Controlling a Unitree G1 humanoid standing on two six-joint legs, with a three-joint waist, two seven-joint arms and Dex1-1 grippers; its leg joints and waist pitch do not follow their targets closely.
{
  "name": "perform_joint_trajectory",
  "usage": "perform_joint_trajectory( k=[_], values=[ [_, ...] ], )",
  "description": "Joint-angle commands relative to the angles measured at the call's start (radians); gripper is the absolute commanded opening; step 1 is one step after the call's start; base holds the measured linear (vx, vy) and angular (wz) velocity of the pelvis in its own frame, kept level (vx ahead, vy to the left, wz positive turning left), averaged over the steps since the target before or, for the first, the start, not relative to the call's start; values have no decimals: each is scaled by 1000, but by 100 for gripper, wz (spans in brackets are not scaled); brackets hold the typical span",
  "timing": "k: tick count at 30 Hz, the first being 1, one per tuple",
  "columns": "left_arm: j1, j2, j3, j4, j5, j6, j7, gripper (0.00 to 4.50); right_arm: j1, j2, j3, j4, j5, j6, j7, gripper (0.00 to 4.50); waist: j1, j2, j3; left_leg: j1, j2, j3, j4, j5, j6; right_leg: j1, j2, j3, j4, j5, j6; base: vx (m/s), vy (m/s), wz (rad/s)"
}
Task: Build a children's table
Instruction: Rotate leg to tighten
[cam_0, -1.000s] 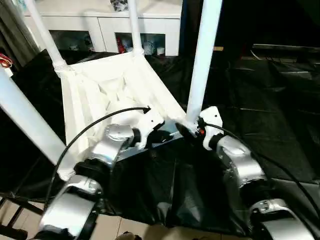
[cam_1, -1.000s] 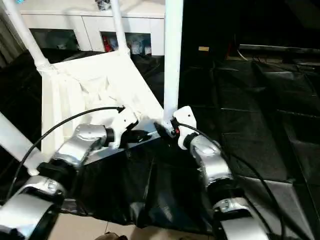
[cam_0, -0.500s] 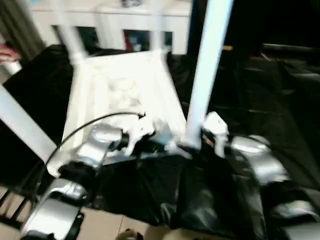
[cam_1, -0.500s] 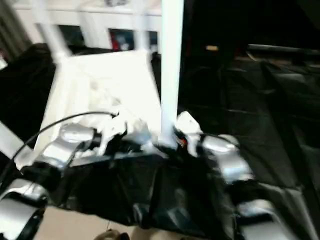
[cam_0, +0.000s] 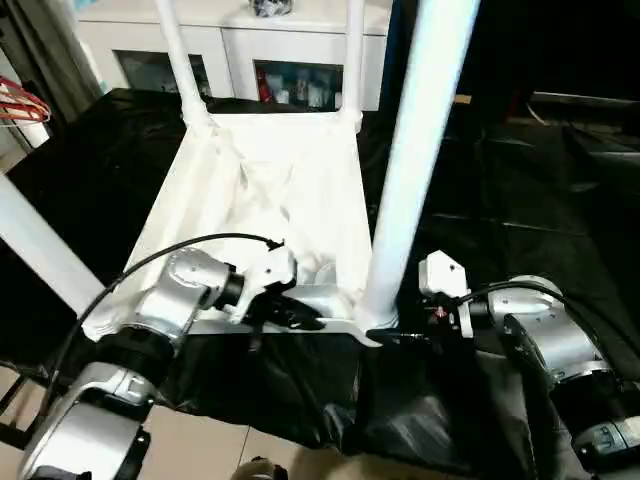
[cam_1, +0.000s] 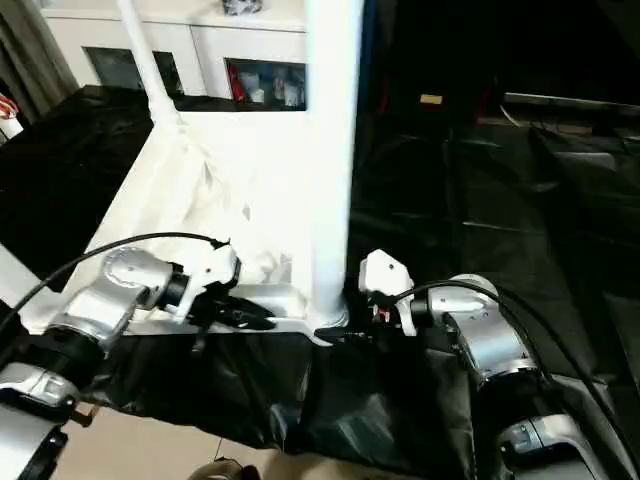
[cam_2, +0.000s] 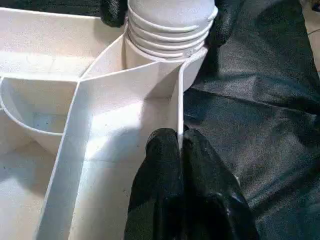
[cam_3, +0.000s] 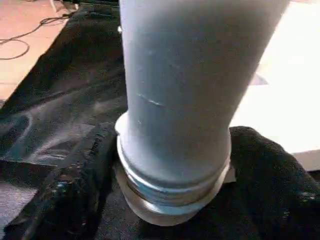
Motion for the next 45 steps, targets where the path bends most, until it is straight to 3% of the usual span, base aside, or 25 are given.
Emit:
perform_joint_trajectory(
  k=[1, 8, 10, 11, 13, 14, 15, 17, 19, 22, 25, 28, 33, 39, 45],
  values=[
    [1, -2, -19, -36, -21, 2, -40, 0, 4, 6, 8, -22, 14, 13, 9, 333, 0, -12, -78, 20, 58, -23, -62, -136, 102, 52, -64, 42, -49, -87, -288, 0, 0, 0],
    [-15, -29, 2, -2, -1, 1, 57, 0, 19, 55, -6, -21, 33, 29, -45, 286, 3, -10, -78, 20, 57, -22, -61, -136, 98, 50, -65, 42, -50, -93, -285, 0, 0, 0],
    [-38, -47, 19, 31, 17, 12, 140, 0, 19, 86, -24, -7, 34, 30, -103, 277, 2, -12, -74, 20, 56, -23, -64, -167, 81, 50, -65, 42, -57, -148, -274, 0, 0, 0],
    [-64, -64, 37, 65, 27, 23, 216, 0, 10, 117, -40, 19, 23, 31, -174, 277, 1, -6, -73, 21, 55, -24, -65, -183, 72, 48, -65, 42, -58, -171, -269, 0, 0, 0],
    [-77, -73, 47, 81, 31, 30, 254, 0, 5, 133, -48, 34, 15, 33, -212, 275, -5, -12, -70, 26, 51, -26, -68, -233, 33, 48, -69, 43, -69, -264, -245, 0, 0, 0],
    [-92, -85, 56, 98, 39, 39, 303, 0, -8, 157, -58, 67, -9, 15, -291, 275, -7, -15, -69, 25, 51, -27, -70, -236, 29, 49, -68, 43, -72, -280, -237, 0, 0, 0],
    [-112, -105, 66, 120, 50, 52, 378, 0, -30, 201, -81, 122, -34, 5, -417, 275, -17, -16, -69, 19, 49, -28, -71, -228, 19, 50, -69, 43, -70, -288, -229, 0, 0, 0],
    [-128, -129, 76, 139, 57, 68, 448, 0, -49, 251, -106, 170, -46, -4, -537, 275, -26, -13, -67, 22, 46, -31, -73, -247, 6, 46, -68, 41, -77, -326, -216, 0, 0, 0],
    [-139, -161, 84, 153, 62, 79, 521, 0, -62, 301, -108, 209, -83, -7, -666, 275, -38, -14, -69, 17, 45, -33, -74, -234, 5, 50, -68, 40, -76, -321, -209, 0, 0, 0],
    [-143, -202, 89, 152, 62, 77, 580, 0, -77, 348, -90, 248, -138, 15, -788, 275, -40, -13, -73, 20, 45, -30, -71, -210, 23, 49, -65, 42, -74, -262, -219, 0, 0, 0],
    [-138, -233, 84, 140, 56, 75, 583, 0, -81, 376, -73, 267, -168, -12, -823, 275, -40, -14, -75, 18, 44, -27, -68, -184, 41, 51, -62, 42, -67, -194, -234, 0, 0, 0],
    [-128, -246, 72, 131, 51, 52, 562, 0, -87, 391, -100, 281, -140, -32, -812, 344, -38, -10, -76, 17, 45, -27, -67, -171, 56, 52, -62, 41, -63, -153, -245, 0, 0, 0],
    [-97, -216, 53, 96, 34, 14, 457, 0, -94, 328, -93, 254, -121, -32, -705, 385, -36, -11, -77, 16, 46, -26, -65, -163, 75, 56, -62, 40, -59, -118, -259, 0, 0, 0],
    [-72, -150, 34, 68, 19, -3, 300, 0, -60, 208, -45, 157, -69, -64, -413, 385, -21, -10, -76, 19, 52, -22, -61, -169, 99, 54, -61, 40, -57, -112, -271, 0, 0, 0],
    [-72, -95, 27, 75, 11, -16, 179, 0, -26, 122, -15, 70, -5, -54, -173, 385, -9, -12, -74, 23, 56, -23, -65, -202, 80, 50, -62, 42, -60, -166, -265, 0, 0, 0]
  ],
)
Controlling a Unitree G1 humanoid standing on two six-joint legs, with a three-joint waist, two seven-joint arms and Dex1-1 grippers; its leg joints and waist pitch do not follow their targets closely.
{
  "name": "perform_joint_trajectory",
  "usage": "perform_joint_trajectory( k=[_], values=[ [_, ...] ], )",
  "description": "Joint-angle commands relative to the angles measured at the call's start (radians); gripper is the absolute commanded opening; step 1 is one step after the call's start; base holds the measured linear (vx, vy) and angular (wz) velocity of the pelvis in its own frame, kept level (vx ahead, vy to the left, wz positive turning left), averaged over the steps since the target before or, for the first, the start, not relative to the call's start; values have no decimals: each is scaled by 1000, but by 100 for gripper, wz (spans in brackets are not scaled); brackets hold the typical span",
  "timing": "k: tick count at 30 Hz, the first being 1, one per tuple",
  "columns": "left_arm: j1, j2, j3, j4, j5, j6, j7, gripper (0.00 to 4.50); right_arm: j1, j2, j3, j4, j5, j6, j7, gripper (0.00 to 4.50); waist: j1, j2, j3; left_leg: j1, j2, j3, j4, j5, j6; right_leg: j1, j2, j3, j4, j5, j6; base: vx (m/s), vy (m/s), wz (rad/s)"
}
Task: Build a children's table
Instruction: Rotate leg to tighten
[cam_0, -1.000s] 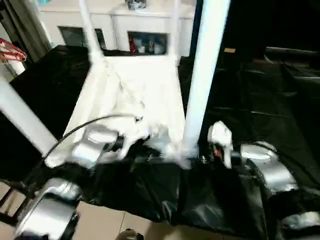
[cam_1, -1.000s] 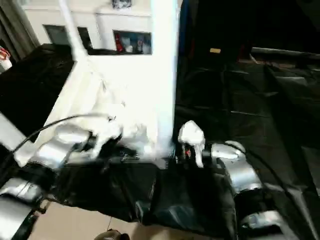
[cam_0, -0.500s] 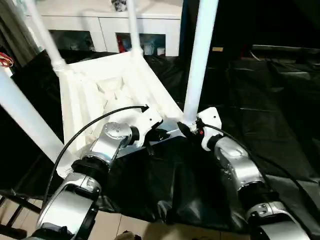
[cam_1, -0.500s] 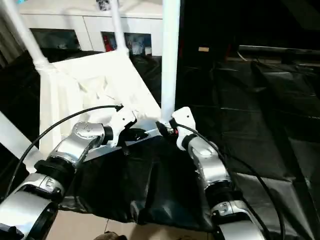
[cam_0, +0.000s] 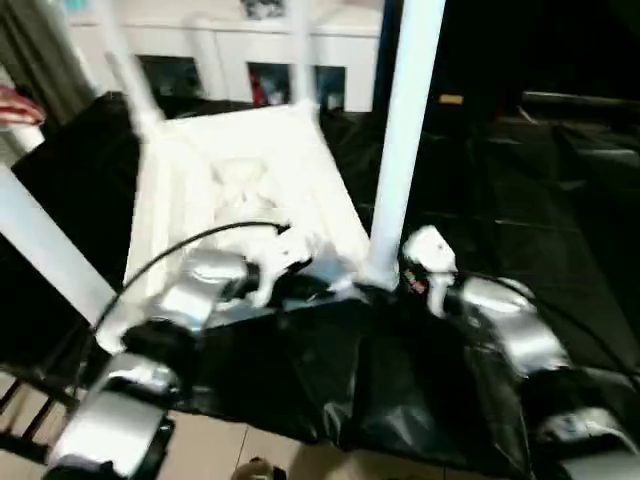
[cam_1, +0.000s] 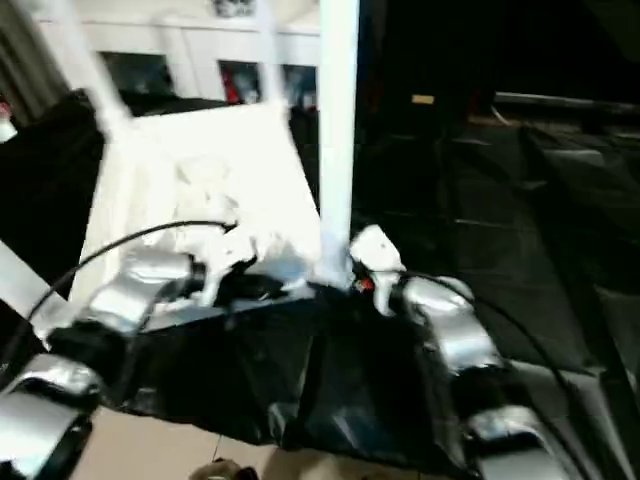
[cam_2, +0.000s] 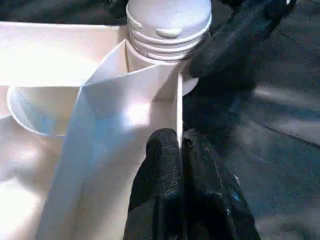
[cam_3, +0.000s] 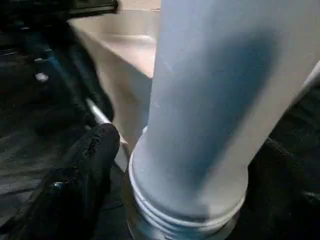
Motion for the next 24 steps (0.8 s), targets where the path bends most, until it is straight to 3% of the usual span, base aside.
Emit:
perform_joint_trajectory(
  k=[1, 5, 6, 9, 14, 20, 23, 24],
  values=[
    [-19, -7, -13, -28, -19, -23, -29, 0, 7, 2, 54, -56, 27, -3, 99, 385, 1, -10, -73, 21, 55, -22, -70, -207, 83, 50, -63, 43, -65, -169, -263, 0, 0, 0],
    [-22, 25, -20, -28, -34, -17, -105, 0, 24, -58, 80, -103, 58, 16, 226, 385, 7, -12, -75, 20, 54, -21, -68, -195, 89, 52, -64, 44, -64, -163, -263, 0, 0, 0],
    [-21, 31, -22, -32, -36, -14, -126, 0, 27, -65, 81, -114, 65, 23, 248, 360, 10, -11, -76, 21, 56, -22, -68, -189, 90, 51, -66, 44, -63, -161, -264, 0, 0, 0],
    [-21, 40, -23, -38, -39, -5, -159, 0, 33, -77, 81, -134, 78, 41, 288, 352, 13, -12, -75, 19, 55, -23, -69, -185, 88, 52, -65, 43, -64, -169, -262, 0, 0, 0],
    [-25, 35, -15, -35, -45, 0, -159, 0, 42, -74, 85, -145, 85, 58, 297, 298, 20, -12, -76, 22, 56, -23, -68, -190, 78, 48, -66, 43, -64, -184, -261, 0, 0, 0],
    [-49, -13, 21, 5, -32, 14, -1, 0, 15, -6, 47, -66, 29, 68, 95, 271, 19, -14, -74, 20, 54, -24, -70, -199, 60, 48, -67, 43, -68, -215, -248, 0, 0, 0],
    [-65, -37, 36, 28, -23, 20, 74, 0, -11, 26, 32, -5, -13, 79, -30, 269, 8, -15, -71, 19, 48, -26, -74, -220, 32, 49, -68, 40, -76, -291, -224, 0, 0, 0],
    [-76, -61, 42, 42, -9, 28, 147, 0, -34, 64, 13, 52, -38, 87, -158, 269, -2, -13, -70, 20, 49, -29, -77, -228, 16, 48, -68, 41, -78, -312, -214, 0, 0, 0]
  ],
)
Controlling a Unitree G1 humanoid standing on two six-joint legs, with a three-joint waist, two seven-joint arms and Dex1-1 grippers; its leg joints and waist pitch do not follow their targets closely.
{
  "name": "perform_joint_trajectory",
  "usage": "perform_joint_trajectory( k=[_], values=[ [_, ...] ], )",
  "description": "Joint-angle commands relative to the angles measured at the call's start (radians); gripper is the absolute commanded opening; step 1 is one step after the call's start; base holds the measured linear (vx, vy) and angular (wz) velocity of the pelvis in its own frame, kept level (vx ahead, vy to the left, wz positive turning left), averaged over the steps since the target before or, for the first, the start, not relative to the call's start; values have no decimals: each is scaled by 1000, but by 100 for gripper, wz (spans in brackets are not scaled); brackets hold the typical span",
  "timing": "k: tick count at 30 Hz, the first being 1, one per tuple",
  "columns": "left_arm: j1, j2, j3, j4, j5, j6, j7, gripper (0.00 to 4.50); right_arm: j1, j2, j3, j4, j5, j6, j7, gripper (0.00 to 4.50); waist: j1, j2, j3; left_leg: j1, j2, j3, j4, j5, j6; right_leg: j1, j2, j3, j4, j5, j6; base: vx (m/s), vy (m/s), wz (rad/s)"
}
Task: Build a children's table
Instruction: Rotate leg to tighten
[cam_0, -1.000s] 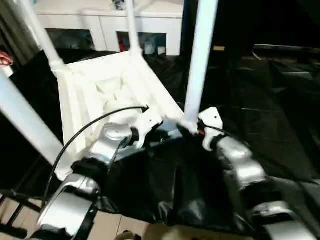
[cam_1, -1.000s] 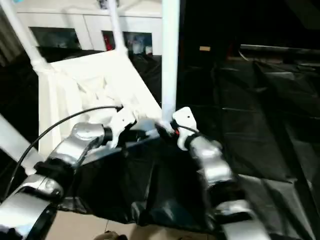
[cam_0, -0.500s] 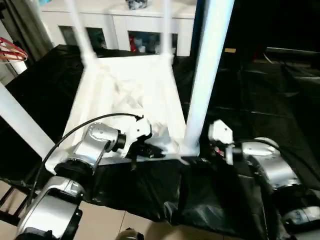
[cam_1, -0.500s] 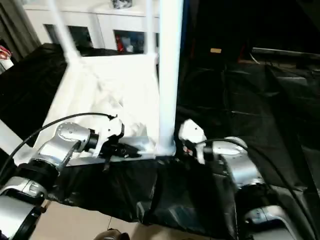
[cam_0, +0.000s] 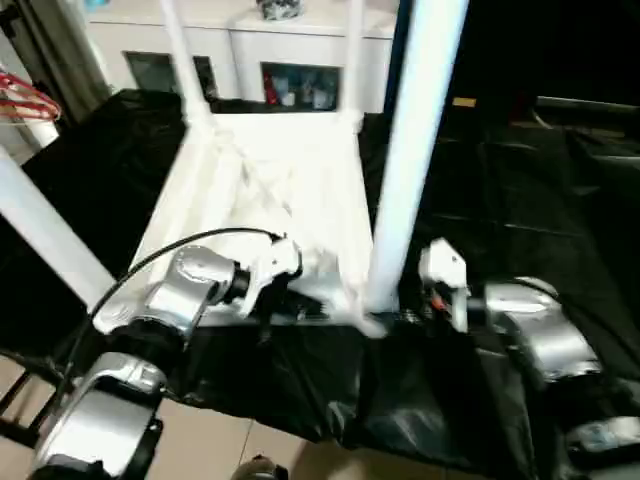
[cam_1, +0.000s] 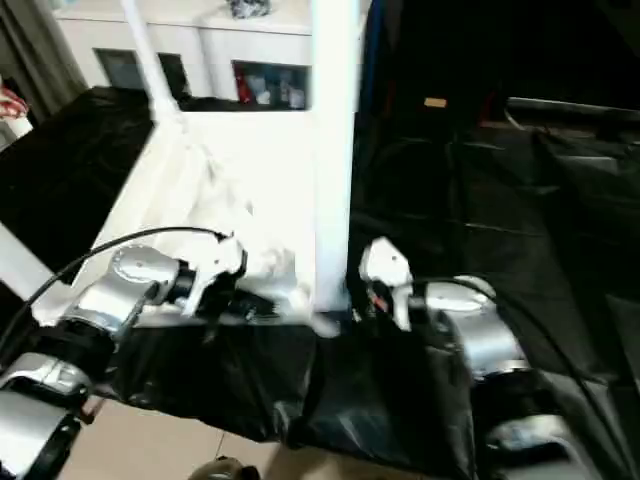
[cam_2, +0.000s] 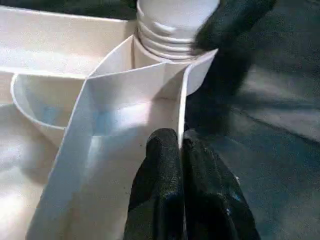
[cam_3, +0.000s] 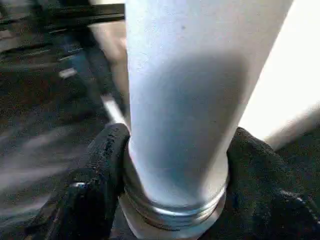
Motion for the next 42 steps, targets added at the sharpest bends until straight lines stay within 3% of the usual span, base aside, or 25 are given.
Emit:
perform_joint_trajectory(
  k=[1, 3, 7, 11, 14, 17, 18, 23, 28, 35, 38, 42],
  values=[
    [-47, -50, 35, -13, -10, 12, 115, 0, -20, 66, 27, 56, -51, 20, -144, 268, -6, -15, -68, 17, 45, -29, -78, -244, 13, 49, -68, 40, -84, -326, -211, 0, 0, 0],
    [-51, -74, 38, -12, -3, 30, 167, 0, -30, 101, 13, 83, -58, 36, -236, 268, -15, -13, -70, 17, 45, -29, -78, -237, 13, 48, -68, 41, -85, -315, -210, 0, 0, 0],
    [-56, -121, 42, -11, 12, 54, 276, 0, -41, 172, 4, 120, -98, 38, -401, 267, -22, -12, -74, 11, 44, -27, -74, -179, 43, 51, -62, 41, -74, -203, -229, 0, 0, 0],
    [-47, -155, 36, -17, 19, 50, 312, 0, -45, 221, 16, 133, -117, 0, -442, 267, -20, -12, -75, 15, 43, -25, -72, -182, 54, 52, -62, 41, -76, -197, -231, 0, 0, 0],
    [-39, -158, 33, -28, 12, 45, 300, 0, -43, 237, 0, 128, -89, -8, -438, 337, -20, -10, -74, 15, 44, -25, -73, -194, 62, 52, -63, 42, -76, -196, -231, 0, 0, 0],
    [-22, -141, 29, -52, -1, 35, 252, 0, -38, 212, -3, 100, -68, -14, -387, 347, -19, -11, -74, 14, 44, -25, -74, -206, 60, 54, -64, 42, -77, -207, -229, 0, 0, 0],
    [-12, -130, 26, -66, -7, 31, 221, 0, -34, 191, 2, 85, -65, -30, -342, 371, -19, -10, -75, 13, 46, -26, -74, -198, 62, 54, -64, 42, -75, -195, -231, 0, 0, 0],
    [6, -97, 17, -90, -22, 15, 126, 0, -2, 115, 45, 18, -42, -57, -151, 371, -13, -11, -76, 12, 47, -23, -68, -173, 89, 58, -62, 41, -68, -135, -246, 0, 0, 0],
    [17, -40, -3, -111, -37, -9, -15, 0, 37, 29, 75, -74, 18, -59, 76, 371, -5, -10, -74, 15, 52, -21, -68, -193, 100, 53, -62, 41, -71, -170, -250, 0, 0, 0],
    [19, 10, -14, -119, -45, -16, -130, 0, 60, -38, 101, -128, 45, -77, 237, 371, 8, -10, -72, 17, 55, -22, -73, -212, 80, 48, -64, 44, -72, -205, -250, 0, 0, 0],
    [20, 35, -21, -129, -55, -6, -199, 0, 74, -76, 121, -168, 74, -54, 345, 371, 14, -12, -74, 17, 56, -23, -72, -203, 87, 50, -65, 44, -70, -194, -249, 0, 0, 0],
    [23, 38, -20, -140, -66, 4, -223, 0, 82, -86, 129, -193, 93, -17, 402, 340, 22, -13, -75, 16, 57, -23, -70, -192, 92, 49, -66, 44, -68, -186, -253, 0, 0, 0]
  ],
)
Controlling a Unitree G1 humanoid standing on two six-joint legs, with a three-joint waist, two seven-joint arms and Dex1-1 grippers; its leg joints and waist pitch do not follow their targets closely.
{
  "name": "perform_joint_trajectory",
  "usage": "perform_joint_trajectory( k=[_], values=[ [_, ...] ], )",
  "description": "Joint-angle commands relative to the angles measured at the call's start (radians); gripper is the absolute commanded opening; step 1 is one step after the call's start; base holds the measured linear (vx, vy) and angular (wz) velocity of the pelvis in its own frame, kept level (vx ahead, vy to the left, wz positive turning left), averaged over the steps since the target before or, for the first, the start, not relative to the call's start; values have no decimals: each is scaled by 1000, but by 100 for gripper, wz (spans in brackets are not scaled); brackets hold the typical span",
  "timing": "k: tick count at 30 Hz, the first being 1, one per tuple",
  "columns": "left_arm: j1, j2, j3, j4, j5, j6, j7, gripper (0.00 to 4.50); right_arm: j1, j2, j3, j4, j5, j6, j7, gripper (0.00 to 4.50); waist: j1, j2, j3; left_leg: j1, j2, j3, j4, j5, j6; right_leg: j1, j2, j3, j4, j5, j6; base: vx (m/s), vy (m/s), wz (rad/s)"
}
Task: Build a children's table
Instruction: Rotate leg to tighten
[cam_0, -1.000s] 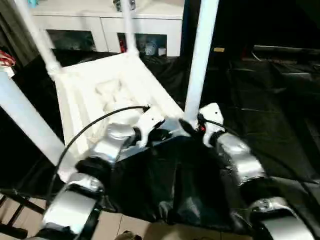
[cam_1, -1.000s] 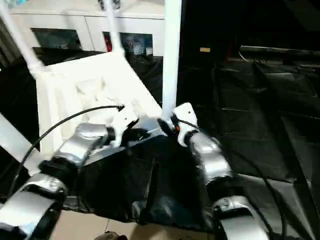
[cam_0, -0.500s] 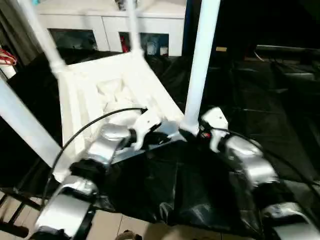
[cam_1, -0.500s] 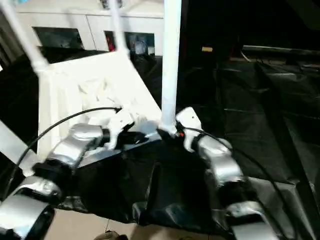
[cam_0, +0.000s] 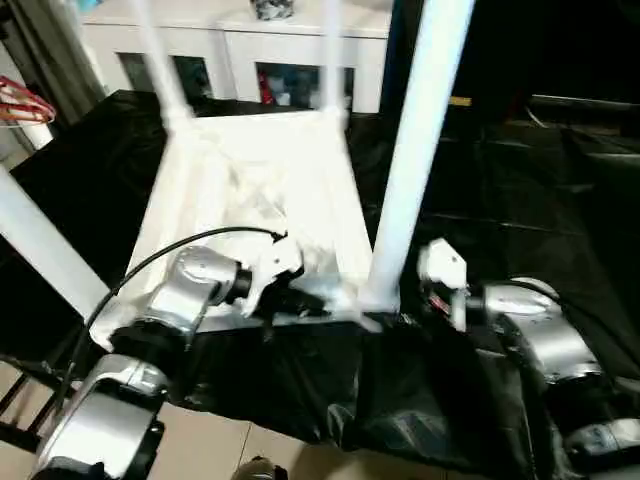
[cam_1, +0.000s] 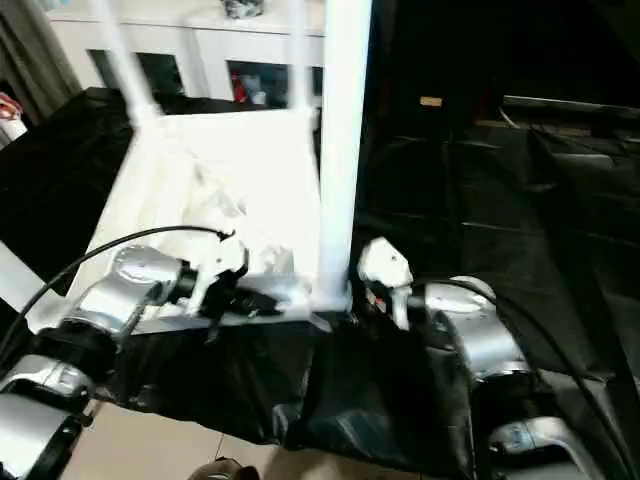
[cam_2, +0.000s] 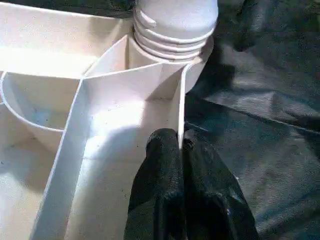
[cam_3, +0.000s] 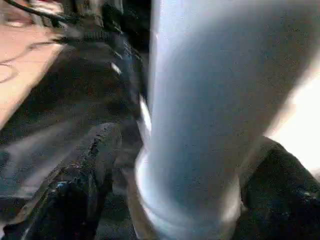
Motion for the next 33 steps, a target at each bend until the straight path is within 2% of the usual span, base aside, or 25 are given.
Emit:
perform_joint_trajectory(
  k=[1, 2, 4, 8, 10, 13, 14, 15, 17, 18, 19, 21, 25, 29, 30, 33],
  values=[
    [-22, -14, 19, -52, -36, -2, 4, 0, 17, 11, 62, -28, 11, 18, 68, 337, -4, -14, -73, 20, 57, -23, -70, -193, 91, 48, -66, 44, -67, -188, -254, 0, 0, 0],
    [-21, -13, 18, -55, -37, 1, -1, 0, 20, 9, 64, -33, 13, 25, 74, 329, 0, -14, -74, 23, 57, -22, -69, -192, 88, 46, -66, 44, -68, -194, -254, 0, 0, 0],
    [-21, -13, 17, -54, -38, 1, -4, 0, 20, 10, 63, -33, 15, 28, 73, 306, 4, -14, -74, 21, 57, -23, -70, -192, 82, 47, -67, 44, -68, -201, -251, 0, 0, 0],
    [-19, -20, 27, -50, -34, -2, 28, 0, 28, 33, 48, -24, 15, 42, 32, 287, 4, -14, -73, 21, 55, -23, -71, -199, 71, 46, -67, 44, -70, -218, -243, 0, 0, 0],
    [-22, -26, 31, -41, -27, -6, 57, 0, 25, 44, 41, -9, 3, 43, -5, 258, 3, -14, -73, 19, 55, -25, -73, -195, 67, 47, -67, 43, -69, -220, -238, 0, 0, 0],
    [-35, -46, 50, -13, -11, -10, 152, 0, 15, 79, 25, 27, -20, 50, -99, 235, 1, -14, -72, 22, 54, -25, -73, -214, 54, 46, -69, 44, -74, -251, -233, 0, 0, 0],
    [-43, -64, 65, 2, -4, -8, 217, 0, 5, 109, 16, 59, -44, 46, -181, 235, -1, -14, -71, 22, 54, -25, -74, -219, 48, 44, -69, 45, -75, -263, -228, 0, 0, 0],
    [-43, -64, 65, 2, -4, -8, 217, 0, 5, 109, 16, 59, -44, 46, -181, 217, -5, -16, -70, 22, 51, -25, -76, -224, 39, 44, -69, 44, -78, -281, -222, 0, 0, 0],
    [-52, -85, 78, 17, 7, -2, 294, 0, -15, 150, 5, 111, -77, 48, -297, 205, -7, -19, -69, 24, 50, -25, -76, -232, 30, 42, -69, 45, -82, -319, -205, 0, 0, 0],
    [-60, -107, 86, 26, 22, 6, 373, 0, -36, 191, -5, 161, -112, 59, -422, 200, -13, -18, -67, 20, 48, -28, -79, -235, 21, 45, -71, 43, -83, -338, -199, 0, 0, 0],
    [-62, -118, 90, 27, 26, 14, 405, 0, -47, 212, -14, 185, -122, 69, -480, 198, -23, -19, -66, 22, 47, -29, -81, -248, 11, 43, -68, 42, -87, -364, -188, 0, 0, 0],
    [-65, -130, 96, 27, 30, 25, 448, 0, -54, 232, -20, 201, -128, 74, -524, 197, -33, -19, -65, 23, 46, -29, -80, -259, 8, 44, -69, 42, -91, -386, -180, 0, 0, 0],
    [-63, -189, 106, 8, 37, 57, 570, 0, -92, 309, -42, 262, -160, 96, -706, 197, -46, -16, -66, 21, 45, -28, -82, -247, 13, 42, -64, 43, -87, -331, -194, 0, 0, 0],
    [-46, -208, 89, -12, 33, 46, 537, 0, -96, 328, -41, 262, -152, 48, -683, 197, -45, -17, -70, 17, 44, -26, -77, -225, 40, 47, -67, 45, -85, -293, -192, 0, 0, 0],
    [-43, -208, 86, -14, 31, 42, 526, 0, -97, 328, -50, 262, -142, 44, -679, 266, -45, -15, -70, 17, 44, -26, -76, -215, 46, 47, -65, 45, -83, -275, -196, 0, 0, 0],
    [-34, -195, 75, -22, 23, 24, 485, 0, -99, 309, -66, 249, -120, 41, -645, 268, -46, -15, -69, 17, 44, -26, -77, -226, 53, 47, -63, 44, -83, -271, -204, 0, 0, 0]
  ],
)
